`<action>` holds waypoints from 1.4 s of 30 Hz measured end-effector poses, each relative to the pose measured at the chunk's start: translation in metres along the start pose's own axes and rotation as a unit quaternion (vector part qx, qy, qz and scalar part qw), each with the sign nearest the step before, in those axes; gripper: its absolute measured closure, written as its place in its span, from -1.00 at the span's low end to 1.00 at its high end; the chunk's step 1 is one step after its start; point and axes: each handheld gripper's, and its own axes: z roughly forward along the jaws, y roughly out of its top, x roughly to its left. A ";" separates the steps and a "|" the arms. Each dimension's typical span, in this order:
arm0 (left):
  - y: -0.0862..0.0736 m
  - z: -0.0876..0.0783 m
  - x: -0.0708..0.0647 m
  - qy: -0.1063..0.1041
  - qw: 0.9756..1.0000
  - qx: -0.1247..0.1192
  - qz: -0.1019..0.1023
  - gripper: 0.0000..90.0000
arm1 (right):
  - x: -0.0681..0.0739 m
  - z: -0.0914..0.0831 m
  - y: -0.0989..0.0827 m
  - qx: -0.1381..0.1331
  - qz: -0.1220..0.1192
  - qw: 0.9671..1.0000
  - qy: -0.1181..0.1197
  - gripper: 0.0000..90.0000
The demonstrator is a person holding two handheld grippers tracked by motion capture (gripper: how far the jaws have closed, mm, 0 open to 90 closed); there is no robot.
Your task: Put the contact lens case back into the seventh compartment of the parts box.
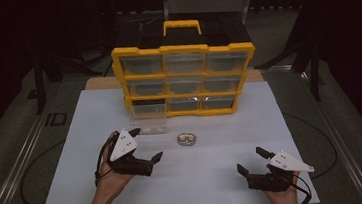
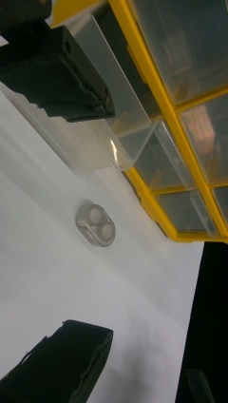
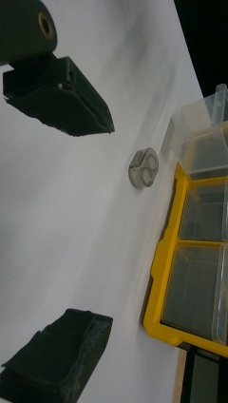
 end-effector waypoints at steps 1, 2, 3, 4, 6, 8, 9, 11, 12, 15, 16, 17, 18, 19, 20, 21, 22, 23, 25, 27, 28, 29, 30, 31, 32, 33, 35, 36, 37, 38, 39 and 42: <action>0.002 0.002 0.000 -0.002 1.000 0.002 0.001 -0.98 | 0.000 0.000 0.000 0.000 0.000 1.000 0.000 -0.82; 0.003 0.004 0.001 -0.005 1.000 0.005 0.003 -0.98 | 0.000 0.000 0.000 0.000 0.000 1.000 0.000 -0.82; 0.005 0.006 0.001 -0.007 1.000 0.006 0.003 -0.98 | 0.000 0.000 0.000 0.001 -0.001 1.000 0.001 -0.82; 0.008 0.009 0.002 -0.010 1.000 0.007 0.003 -0.98 | 0.000 0.000 0.000 0.001 -0.001 1.000 0.001 -0.82; 0.010 0.012 0.003 -0.013 1.000 0.008 0.003 -0.98 | 0.000 0.000 0.000 0.001 0.000 1.000 0.001 -0.82; 0.013 0.016 0.004 -0.017 1.000 0.009 0.003 -0.98 | 0.000 0.001 0.000 0.001 -0.001 1.000 0.001 -0.82; 0.013 0.016 0.004 -0.017 1.000 0.009 0.003 -0.98 | 0.000 0.001 0.000 0.001 -0.001 1.000 0.001 -0.82; 0.018 0.022 0.005 -0.020 1.000 0.012 0.006 -0.98 | -0.001 0.000 0.000 0.001 -0.001 1.000 0.001 -0.82; 0.018 0.022 0.005 -0.020 1.000 0.012 0.006 -0.97 | -0.001 0.000 0.000 0.001 -0.001 1.000 0.001 -0.82; 0.023 0.027 0.005 -0.026 1.000 0.009 0.006 -0.97 | -0.001 0.001 0.000 0.000 -0.001 1.000 0.002 -0.82; 0.024 0.028 0.005 -0.027 1.000 0.009 0.008 -0.97 | -0.001 0.001 0.000 0.001 -0.001 1.000 0.002 -0.82; 0.025 0.030 0.005 -0.027 1.000 0.009 0.009 -0.97 | -0.001 0.001 0.000 0.001 -0.001 1.000 0.002 -0.82; 0.026 0.031 0.005 -0.028 0.999 0.010 0.010 -0.97 | -0.001 0.001 0.000 0.001 -0.001 1.000 0.003 -0.82; 0.027 0.033 0.005 -0.029 0.999 0.011 0.011 -0.97 | -0.001 0.001 0.000 0.001 -0.001 1.000 0.002 -0.82; 0.028 0.034 0.005 -0.030 0.999 0.012 0.012 -0.97 | -0.001 0.001 0.000 0.001 0.000 1.000 0.003 -0.82; 0.029 0.036 0.005 -0.031 0.999 0.013 0.013 -0.97 | -0.001 0.001 0.000 0.001 0.000 1.000 0.003 -0.82; 0.030 0.038 0.005 -0.033 0.999 0.014 0.016 -0.97 | -0.001 0.001 0.000 0.001 0.000 1.000 0.003 -0.82; 0.030 0.039 0.005 -0.034 0.999 0.015 0.017 -0.97 | -0.001 0.001 0.000 0.001 0.000 1.000 0.003 -0.82; 0.031 0.043 0.005 -0.035 0.999 0.016 0.019 -0.97 | -0.001 0.001 0.000 0.000 0.000 1.000 0.003 -0.82; 0.032 0.046 0.004 -0.037 0.999 0.019 0.021 -0.97 | -0.001 0.001 0.000 0.001 0.000 1.000 0.003 -0.82; 0.032 0.048 0.004 -0.038 0.999 0.020 0.021 -0.97 | -0.001 0.001 0.000 0.001 0.000 1.000 0.003 -0.82; 0.032 0.050 0.004 -0.040 0.999 0.022 0.023 -0.97 | -0.001 0.001 0.000 0.001 0.000 1.000 0.003 -0.82; 0.032 0.052 0.004 -0.040 0.999 0.023 0.023 -0.97 | -0.001 0.001 0.000 0.001 0.000 1.000 0.003 -0.82; 0.033 0.053 0.004 -0.041 0.999 0.024 0.024 -0.97 | -0.001 0.001 0.000 0.001 0.000 1.000 0.004 -0.82; 0.033 0.055 0.004 -0.043 0.999 0.024 0.023 -0.97 | -0.001 0.001 0.000 0.001 -0.001 1.000 0.004 -0.82; 0.034 0.056 0.003 -0.045 0.998 0.024 0.023 -0.97 | -0.001 0.001 0.000 0.001 -0.001 1.000 0.003 -0.82; 0.034 0.060 0.002 -0.048 0.998 0.024 0.026 -0.97 | -0.001 0.001 0.000 0.001 0.000 1.000 0.003 -0.82; 0.034 0.060 0.002 -0.048 0.998 0.024 0.026 -0.97 | -0.001 0.001 0.000 0.001 0.000 1.000 0.003 -0.82; 0.035 0.063 0.001 -0.051 0.998 0.027 0.029 -0.97 | -0.001 0.001 0.000 0.001 0.000 1.000 0.004 -0.82; 0.036 0.064 0.000 -0.053 0.998 0.028 0.030 -0.97 | -0.001 0.001 0.000 0.000 0.001 1.000 0.003 -0.82; 0.036 0.066 0.000 -0.054 0.998 0.029 0.031 -0.97 | -0.001 0.001 0.000 0.000 0.001 1.000 0.003 -0.82; 0.037 0.071 -0.002 -0.056 0.997 0.033 0.034 -0.97 | -0.001 0.001 0.000 0.000 0.001 1.000 0.004 -0.82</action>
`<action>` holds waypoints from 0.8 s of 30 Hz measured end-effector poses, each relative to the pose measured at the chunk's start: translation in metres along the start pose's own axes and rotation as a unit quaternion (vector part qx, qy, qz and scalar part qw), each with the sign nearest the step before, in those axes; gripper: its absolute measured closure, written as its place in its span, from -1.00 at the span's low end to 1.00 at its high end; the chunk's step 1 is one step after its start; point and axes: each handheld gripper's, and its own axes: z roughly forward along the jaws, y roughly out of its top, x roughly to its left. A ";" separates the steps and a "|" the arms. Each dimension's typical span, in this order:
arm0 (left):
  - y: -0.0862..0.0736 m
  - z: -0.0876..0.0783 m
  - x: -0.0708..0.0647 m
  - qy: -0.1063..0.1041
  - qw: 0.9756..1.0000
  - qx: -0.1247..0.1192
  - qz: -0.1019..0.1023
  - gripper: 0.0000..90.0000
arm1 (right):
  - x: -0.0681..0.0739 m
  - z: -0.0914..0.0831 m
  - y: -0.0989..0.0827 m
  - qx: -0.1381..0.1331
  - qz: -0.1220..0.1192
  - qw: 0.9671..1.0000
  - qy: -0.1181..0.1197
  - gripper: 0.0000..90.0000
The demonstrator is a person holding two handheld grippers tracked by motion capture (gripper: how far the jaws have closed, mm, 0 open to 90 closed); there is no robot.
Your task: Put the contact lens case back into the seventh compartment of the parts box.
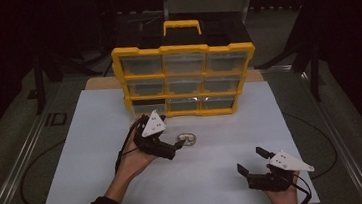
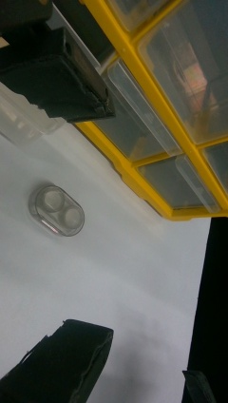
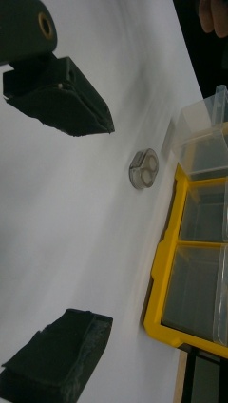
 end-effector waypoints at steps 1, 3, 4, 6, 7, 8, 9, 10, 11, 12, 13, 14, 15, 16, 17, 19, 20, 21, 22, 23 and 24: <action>0.000 0.002 0.000 -0.001 1.000 0.002 0.001 -0.97 | 0.000 0.000 0.000 0.000 0.000 1.000 0.000 -0.82; 0.000 0.005 -0.001 -0.003 1.000 0.008 0.003 -0.97 | 0.000 0.000 0.000 0.000 0.001 1.000 0.000 -0.82; 0.000 0.007 -0.001 -0.004 1.000 0.010 0.004 -0.97 | 0.000 0.000 0.000 0.000 0.000 1.000 0.000 -0.82; 0.000 0.011 -0.001 -0.006 1.000 0.015 0.004 -0.97 | 0.000 0.000 0.000 0.001 0.000 1.000 0.000 -0.82; 0.000 0.013 -0.002 -0.006 1.000 0.015 0.004 -0.97 | 0.000 0.000 0.000 0.001 0.001 1.000 0.000 -0.82; 0.000 0.015 -0.002 -0.008 1.000 0.017 0.003 -0.97 | 0.000 0.000 0.000 0.001 0.001 1.000 0.001 -0.82; 0.000 0.017 -0.002 -0.009 1.000 0.018 0.004 -0.97 | 0.000 0.000 0.000 0.001 0.001 1.000 0.001 -0.82; -0.001 0.019 -0.002 -0.010 1.000 0.020 0.004 -0.97 | 0.000 0.000 0.000 0.001 0.001 1.000 0.001 -0.82; -0.001 0.021 -0.003 -0.011 1.000 0.023 0.004 -0.96 | 0.000 0.000 0.000 0.001 0.001 1.000 0.001 -0.82; 0.000 0.022 -0.003 -0.012 1.000 0.024 0.004 -0.96 | 0.000 0.000 0.000 0.001 0.001 1.000 0.002 -0.82; 0.000 0.024 -0.003 -0.015 1.000 0.024 0.002 -0.95 | 0.000 0.000 0.000 0.001 0.001 1.000 0.002 -0.82; 0.000 0.025 -0.003 -0.016 1.000 0.024 0.002 -0.95 | 0.000 0.000 0.000 0.001 0.001 1.000 0.002 -0.82; 0.000 0.027 -0.004 -0.017 1.000 0.026 0.004 -0.95 | 0.000 0.000 0.000 0.001 0.001 1.000 0.002 -0.82; 0.000 0.029 -0.004 -0.018 0.999 0.027 0.004 -0.94 | 0.000 0.001 0.000 0.001 0.000 1.000 0.002 -0.82; 0.001 0.030 -0.005 -0.019 0.999 0.028 0.005 -0.94 | -0.001 0.001 0.000 0.001 0.000 1.000 0.002 -0.82; 0.001 0.030 -0.005 -0.019 0.999 0.028 0.005 -0.94 | -0.001 0.000 0.000 0.001 0.000 1.000 0.002 -0.82; 0.002 0.035 -0.006 -0.022 0.999 0.032 0.008 -0.94 | -0.001 0.000 0.000 0.001 0.000 1.000 0.002 -0.82; 0.002 0.037 -0.006 -0.023 0.999 0.033 0.009 -0.94 | -0.001 0.000 0.000 0.002 0.001 1.000 0.002 -0.82; 0.002 0.038 -0.006 -0.023 0.999 0.033 0.007 -0.94 | -0.001 0.000 0.000 0.001 0.001 1.000 0.002 -0.82; 0.003 0.039 -0.007 -0.023 0.999 0.035 0.010 -0.94 | -0.001 0.000 0.000 0.001 0.000 1.000 0.003 -0.82; 0.003 0.041 -0.007 -0.023 0.999 0.037 0.013 -0.94 | -0.001 0.000 0.000 0.001 0.000 1.000 0.003 -0.82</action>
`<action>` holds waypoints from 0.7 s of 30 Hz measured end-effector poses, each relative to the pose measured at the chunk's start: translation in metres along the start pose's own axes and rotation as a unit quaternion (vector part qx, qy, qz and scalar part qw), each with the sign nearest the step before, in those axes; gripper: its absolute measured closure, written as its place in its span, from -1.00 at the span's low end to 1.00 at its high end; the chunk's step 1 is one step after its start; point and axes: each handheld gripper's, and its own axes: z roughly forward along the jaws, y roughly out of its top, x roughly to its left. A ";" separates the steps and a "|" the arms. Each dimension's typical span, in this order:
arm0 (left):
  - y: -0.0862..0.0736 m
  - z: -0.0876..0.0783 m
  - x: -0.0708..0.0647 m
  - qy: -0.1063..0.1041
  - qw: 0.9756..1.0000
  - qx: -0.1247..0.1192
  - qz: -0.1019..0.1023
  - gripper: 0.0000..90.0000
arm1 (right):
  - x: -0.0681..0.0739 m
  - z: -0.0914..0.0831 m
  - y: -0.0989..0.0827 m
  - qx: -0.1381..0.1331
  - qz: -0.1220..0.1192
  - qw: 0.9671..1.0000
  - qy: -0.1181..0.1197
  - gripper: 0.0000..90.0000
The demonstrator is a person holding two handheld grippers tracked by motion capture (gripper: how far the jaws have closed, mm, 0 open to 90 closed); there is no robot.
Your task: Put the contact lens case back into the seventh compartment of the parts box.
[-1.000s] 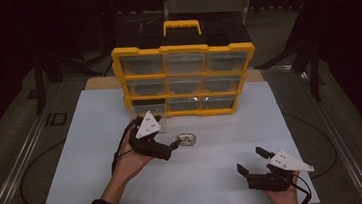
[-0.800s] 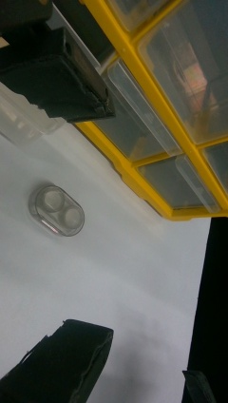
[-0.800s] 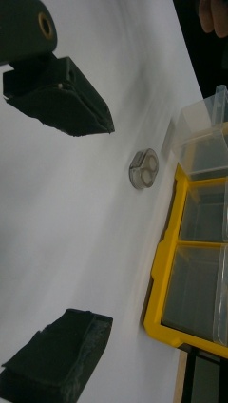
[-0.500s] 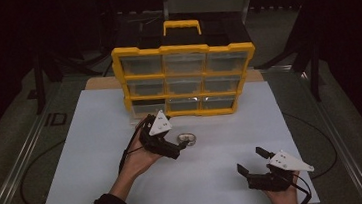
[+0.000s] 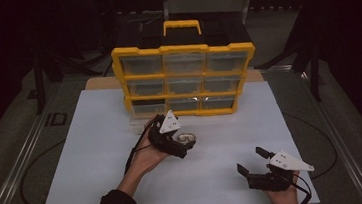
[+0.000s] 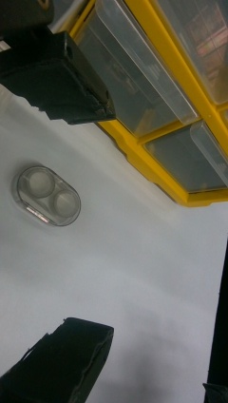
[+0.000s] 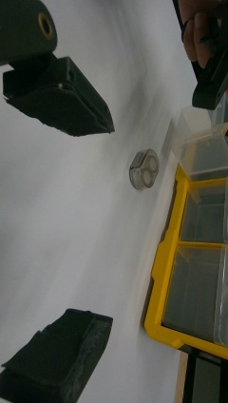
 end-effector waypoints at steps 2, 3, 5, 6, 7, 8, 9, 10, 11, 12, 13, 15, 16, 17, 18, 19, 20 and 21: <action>0.001 0.003 0.000 0.001 1.000 0.003 0.003 -0.94 | 0.000 0.000 0.000 0.000 0.001 1.000 0.000 -0.82; 0.001 0.004 -0.001 0.001 1.000 0.006 0.006 -0.94 | 0.000 0.000 0.000 0.000 0.001 1.000 0.000 -0.82; 0.001 0.007 0.000 0.002 1.000 0.009 0.009 -0.94 | 0.000 0.000 0.000 0.000 0.001 1.000 0.000 -0.82; 0.001 0.008 0.000 0.002 1.000 0.012 0.009 -0.94 | 0.000 0.000 0.000 0.000 0.001 1.000 0.000 -0.82; 0.001 0.010 0.000 0.002 1.000 0.014 0.008 -0.94 | 0.000 0.000 0.000 0.000 0.001 1.000 0.000 -0.82; 0.001 0.012 0.000 0.003 1.000 0.017 0.010 -0.94 | 0.000 0.000 0.000 0.000 0.001 1.000 0.000 -0.82; 0.001 0.014 0.000 0.002 1.000 0.019 0.010 -0.94 | 0.000 0.000 0.000 0.000 0.001 1.000 0.000 -0.82; 0.001 0.015 0.000 0.000 1.000 0.020 0.010 -0.94 | 0.000 0.000 0.000 0.000 0.001 1.000 0.000 -0.82; 0.001 0.017 0.000 -0.001 1.000 0.023 0.010 -0.94 | 0.000 0.000 0.000 0.000 0.001 1.000 0.000 -0.82; 0.001 0.017 0.000 -0.001 1.000 0.023 0.010 -0.94 | 0.000 0.000 0.000 0.000 0.001 1.000 0.000 -0.82; 0.000 0.019 -0.001 -0.002 1.000 0.027 0.013 -0.94 | 0.000 0.000 0.000 0.000 0.001 1.000 0.000 -0.82; 0.000 0.022 -0.001 -0.003 0.999 0.033 0.014 -0.94 | 0.000 0.000 0.000 0.000 0.002 1.000 0.001 -0.82; -0.001 0.023 -0.001 -0.003 0.999 0.034 0.014 -0.94 | 0.000 0.000 0.000 0.000 0.001 1.000 0.001 -0.82; -0.001 0.025 -0.001 -0.002 0.999 0.036 0.014 -0.94 | 0.000 0.000 0.000 0.000 0.001 1.000 0.001 -0.82; -0.001 0.026 -0.001 -0.003 0.999 0.037 0.013 -0.94 | 0.000 0.000 0.000 0.000 0.001 1.000 0.001 -0.82; -0.001 0.027 -0.001 -0.003 0.999 0.039 0.012 -0.94 | 0.000 0.000 0.000 0.000 0.001 1.000 0.001 -0.82; -0.002 0.028 -0.001 -0.002 0.999 0.041 0.011 -0.94 | 0.000 0.000 0.000 0.000 0.001 1.000 0.001 -0.82; -0.002 0.029 -0.001 0.002 0.999 0.042 0.011 -0.95 | 0.000 0.000 0.000 0.000 0.001 1.000 0.002 -0.82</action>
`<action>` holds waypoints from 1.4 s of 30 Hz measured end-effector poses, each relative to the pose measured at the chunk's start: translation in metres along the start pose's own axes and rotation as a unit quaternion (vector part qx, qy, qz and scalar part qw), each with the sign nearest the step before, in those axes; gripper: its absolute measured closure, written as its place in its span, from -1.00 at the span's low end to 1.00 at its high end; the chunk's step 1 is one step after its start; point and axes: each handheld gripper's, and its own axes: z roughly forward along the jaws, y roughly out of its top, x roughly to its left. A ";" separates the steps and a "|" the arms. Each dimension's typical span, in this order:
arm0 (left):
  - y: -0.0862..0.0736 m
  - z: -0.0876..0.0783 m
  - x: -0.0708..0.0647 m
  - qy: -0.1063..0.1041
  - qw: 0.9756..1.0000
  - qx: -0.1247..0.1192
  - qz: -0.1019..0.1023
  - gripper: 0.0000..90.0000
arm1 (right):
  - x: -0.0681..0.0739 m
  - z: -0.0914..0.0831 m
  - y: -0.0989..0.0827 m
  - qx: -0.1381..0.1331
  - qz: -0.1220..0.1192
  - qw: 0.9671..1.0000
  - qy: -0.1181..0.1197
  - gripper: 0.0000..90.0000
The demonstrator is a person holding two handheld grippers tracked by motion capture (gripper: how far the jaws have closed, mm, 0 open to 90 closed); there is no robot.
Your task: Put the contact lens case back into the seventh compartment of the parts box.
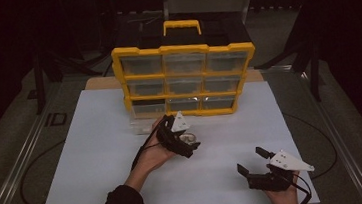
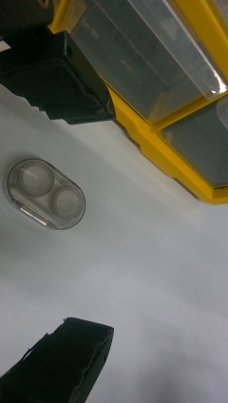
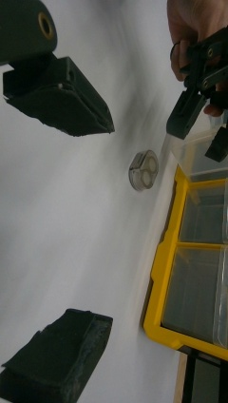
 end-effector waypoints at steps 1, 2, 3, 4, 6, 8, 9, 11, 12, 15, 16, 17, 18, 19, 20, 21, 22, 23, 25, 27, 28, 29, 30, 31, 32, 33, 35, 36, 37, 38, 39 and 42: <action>0.000 0.001 0.000 0.002 1.000 0.001 0.000 -0.95 | 0.000 0.000 0.000 0.000 -0.001 1.000 0.000 -0.82; 0.000 0.002 0.000 0.001 1.000 0.001 -0.004 -0.95 | 0.000 0.000 0.000 0.000 -0.001 1.000 0.000 -0.82; 0.000 0.003 0.001 0.003 1.000 0.001 -0.004 -0.95 | 0.000 0.000 0.000 0.000 -0.001 1.000 0.000 -0.82; -0.001 0.004 0.001 0.002 1.000 0.001 -0.006 -0.95 | 0.000 0.000 0.000 0.000 0.000 1.000 0.000 -0.82; -0.001 0.006 0.002 0.006 1.000 0.004 -0.007 -0.95 | 0.000 0.000 0.000 -0.001 0.001 1.000 0.001 -0.82; -0.002 0.009 0.002 0.009 1.000 0.008 -0.012 -0.95 | 0.000 0.000 0.000 -0.001 0.001 1.000 0.001 -0.82; -0.003 0.010 0.002 0.012 1.000 0.009 -0.013 -0.95 | 0.000 0.000 0.000 0.000 -0.001 1.000 0.001 -0.82; -0.004 0.013 0.002 0.013 1.000 0.014 -0.014 -0.94 | 0.000 0.000 0.000 0.000 -0.003 1.000 0.002 -0.82; -0.004 0.015 0.002 0.017 1.000 0.018 -0.011 -0.94 | 0.000 0.000 0.000 0.000 -0.001 1.000 0.002 -0.82; -0.005 0.018 0.001 0.014 1.000 0.024 -0.011 -0.93 | 0.000 0.000 0.000 0.000 0.000 1.000 0.001 -0.82; -0.005 0.018 0.001 0.014 1.000 0.024 -0.011 -0.93 | 0.000 0.000 0.000 0.000 0.000 1.000 0.001 -0.82; -0.007 0.021 0.000 0.019 0.999 0.027 -0.009 -0.93 | 0.000 0.000 0.000 0.000 0.000 1.000 0.001 -0.82; -0.007 0.022 -0.001 0.021 0.999 0.025 -0.010 -0.93 | 0.000 0.000 0.000 0.000 0.000 1.000 0.001 -0.82; -0.007 0.022 -0.001 0.020 0.999 0.023 -0.012 -0.93 | 0.000 0.000 0.000 0.000 0.000 1.000 0.002 -0.82; -0.006 0.021 0.000 0.019 0.999 0.022 -0.014 -0.92 | 0.000 0.000 0.000 0.000 -0.001 1.000 0.002 -0.82; -0.006 0.021 0.000 0.019 0.999 0.021 -0.015 -0.92 | 0.000 0.000 0.000 0.000 -0.001 1.000 0.002 -0.82; -0.007 0.021 0.000 0.019 0.999 0.021 -0.015 -0.91 | 0.000 0.000 0.000 0.000 -0.002 1.000 0.002 -0.82; -0.007 0.021 0.000 0.020 1.000 0.019 -0.015 -0.91 | 0.000 0.000 0.000 0.001 -0.002 1.000 0.002 -0.82; -0.007 0.021 -0.001 0.018 1.000 0.016 -0.015 -0.91 | 0.000 0.000 0.000 0.000 -0.002 1.000 0.002 -0.82; -0.007 0.021 -0.002 0.017 1.000 0.017 -0.013 -0.90 | 0.000 0.000 0.000 0.000 -0.002 1.000 0.002 -0.82; -0.007 0.022 -0.005 0.015 1.000 0.018 -0.007 -0.90 | 0.000 0.001 0.000 0.001 -0.002 1.000 0.002 -0.82; -0.007 0.022 -0.005 0.015 1.000 0.018 -0.007 -0.90 | 0.000 0.001 0.000 0.001 -0.002 1.000 0.002 -0.82; -0.007 0.023 -0.006 0.016 1.000 0.019 -0.006 -0.90 | 0.000 0.001 0.000 0.002 -0.003 1.000 0.003 -0.82; -0.007 0.024 -0.006 0.011 1.000 0.018 -0.009 -0.90 | 0.000 0.001 0.000 0.002 -0.003 1.000 0.003 -0.82; -0.007 0.025 -0.007 0.011 1.000 0.019 -0.010 -0.90 | 0.000 0.001 0.000 0.002 -0.003 1.000 0.003 -0.82; -0.007 0.026 -0.007 0.008 1.000 0.020 -0.012 -0.90 | 0.000 0.001 0.000 0.002 -0.003 1.000 0.003 -0.82; -0.008 0.028 -0.008 0.004 1.000 0.026 -0.011 -0.90 | 0.000 0.001 0.000 0.002 -0.003 1.000 0.003 -0.82; -0.009 0.030 -0.009 0.003 1.000 0.029 -0.012 -0.90 | 0.000 0.001 0.000 0.002 -0.003 1.000 0.003 -0.82; -0.010 0.031 -0.009 0.000 0.999 0.030 -0.014 -0.90 | 0.000 0.001 0.000 0.002 -0.003 1.000 0.003 -0.82; -0.010 0.033 -0.009 0.001 0.999 0.033 -0.015 -0.90 | 0.000 0.001 0.000 0.002 -0.003 1.000 0.003 -0.82; -0.011 0.035 -0.009 0.002 0.999 0.036 -0.016 -0.90 | 0.000 0.001 0.000 0.002 -0.003 1.000 0.003 -0.82; -0.013 0.040 -0.009 0.002 0.999 0.046 -0.020 -0.91 | 0.000 0.001 0.000 0.001 -0.004 1.000 0.004 -0.82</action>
